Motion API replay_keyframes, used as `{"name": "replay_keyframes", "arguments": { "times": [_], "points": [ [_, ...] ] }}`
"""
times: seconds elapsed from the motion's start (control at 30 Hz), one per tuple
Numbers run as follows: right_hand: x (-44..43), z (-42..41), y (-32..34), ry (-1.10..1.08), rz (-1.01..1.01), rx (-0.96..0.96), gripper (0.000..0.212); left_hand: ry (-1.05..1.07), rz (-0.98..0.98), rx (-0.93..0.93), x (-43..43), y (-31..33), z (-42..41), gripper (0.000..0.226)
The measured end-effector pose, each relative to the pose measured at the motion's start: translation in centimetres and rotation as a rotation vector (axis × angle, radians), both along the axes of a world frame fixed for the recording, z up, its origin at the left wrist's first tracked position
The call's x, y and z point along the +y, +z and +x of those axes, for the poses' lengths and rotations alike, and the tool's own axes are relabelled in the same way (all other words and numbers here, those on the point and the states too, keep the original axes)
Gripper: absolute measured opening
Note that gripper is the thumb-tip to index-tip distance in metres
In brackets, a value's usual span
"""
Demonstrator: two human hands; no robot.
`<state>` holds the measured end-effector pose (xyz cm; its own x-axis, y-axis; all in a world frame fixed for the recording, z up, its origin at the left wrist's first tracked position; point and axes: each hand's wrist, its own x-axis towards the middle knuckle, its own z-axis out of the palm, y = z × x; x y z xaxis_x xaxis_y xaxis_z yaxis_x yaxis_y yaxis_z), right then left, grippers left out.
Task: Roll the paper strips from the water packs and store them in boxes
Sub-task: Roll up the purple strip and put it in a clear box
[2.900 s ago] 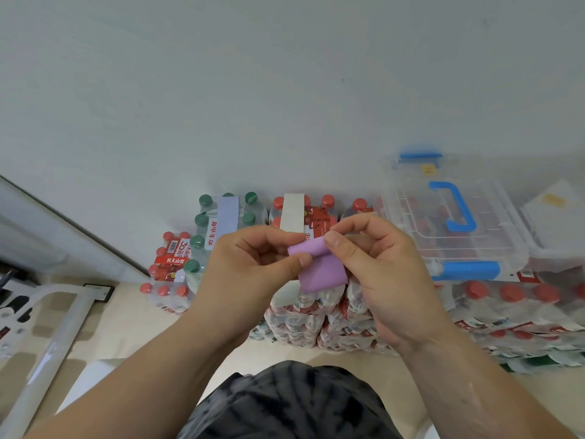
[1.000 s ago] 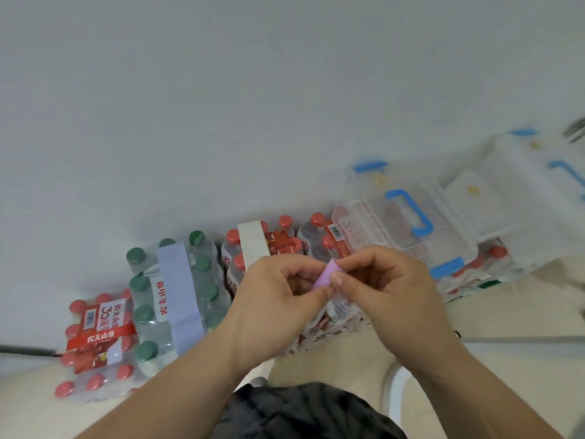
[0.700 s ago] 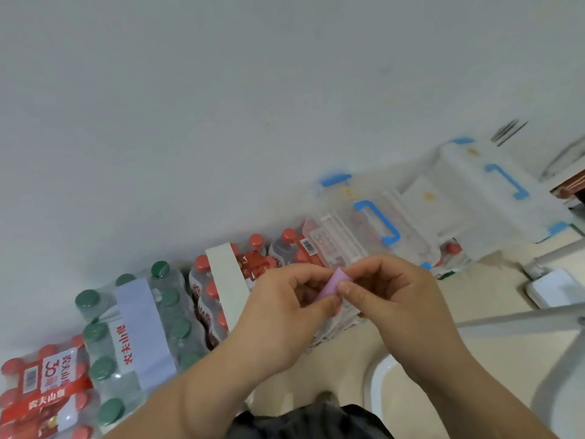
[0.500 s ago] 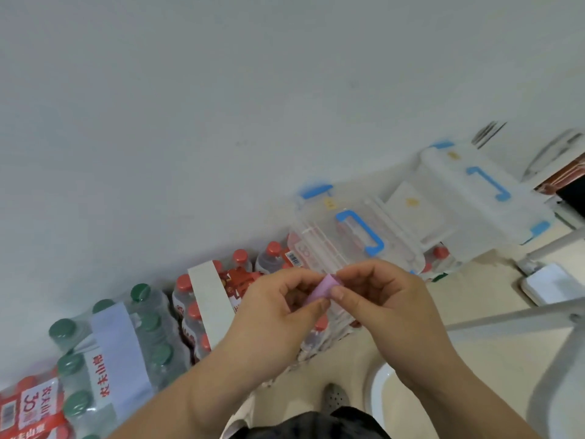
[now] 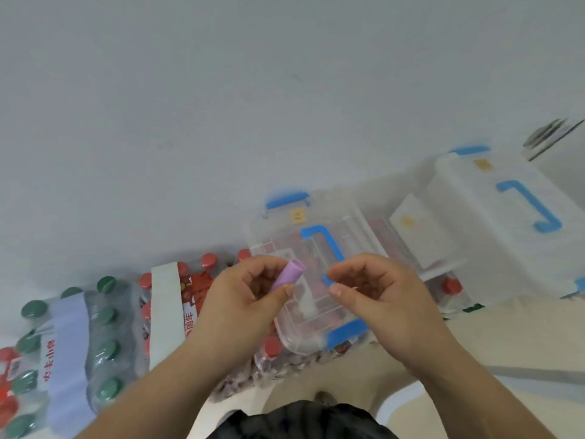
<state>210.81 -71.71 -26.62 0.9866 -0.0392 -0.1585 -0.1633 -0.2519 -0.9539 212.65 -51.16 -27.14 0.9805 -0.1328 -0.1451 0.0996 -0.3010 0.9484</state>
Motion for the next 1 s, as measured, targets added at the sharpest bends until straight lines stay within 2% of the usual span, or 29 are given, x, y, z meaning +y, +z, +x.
{"name": "replay_keyframes", "arguments": {
  "times": [0.17, 0.27, 0.37, 0.47, 0.63, 0.8, 1.0],
  "points": [
    [-4.8, 0.1, -2.4, 0.129, -0.161, -0.057, 0.014, 0.080, 0.155, -0.030, -2.8, -0.4, -0.7, 0.023],
    [-6.0, -0.2, -3.5, 0.264, -0.260, -0.189, 0.016, 0.096, 0.217, -0.091, -4.1, -0.6, -1.3, 0.037],
    [-6.1, -0.4, -4.7, 0.471, -0.404, -0.320, 0.023, 0.021, 0.342, -0.205, -4.2, -0.7, -1.3, 0.032],
    [-6.1, -0.4, -5.8, 0.555, -0.494, -0.418, 0.028, -0.113, 0.513, -0.301, -4.0, -1.0, -1.3, 0.032],
    [-5.6, -0.7, -6.6, 0.503, -0.549, -0.508, 0.026, -0.088, 0.457, -0.314, -4.0, -1.1, -1.7, 0.037],
    [-5.6, -0.5, -7.0, 0.497, -0.546, -0.503, 0.025, -0.153, 0.506, -0.366, -3.6, -1.3, -1.6, 0.030],
    [-5.5, -0.2, -6.8, 0.499, -0.534, -0.454, 0.025, -0.162, 0.450, -0.263, -3.3, -1.1, -1.3, 0.035]
  ]
}}
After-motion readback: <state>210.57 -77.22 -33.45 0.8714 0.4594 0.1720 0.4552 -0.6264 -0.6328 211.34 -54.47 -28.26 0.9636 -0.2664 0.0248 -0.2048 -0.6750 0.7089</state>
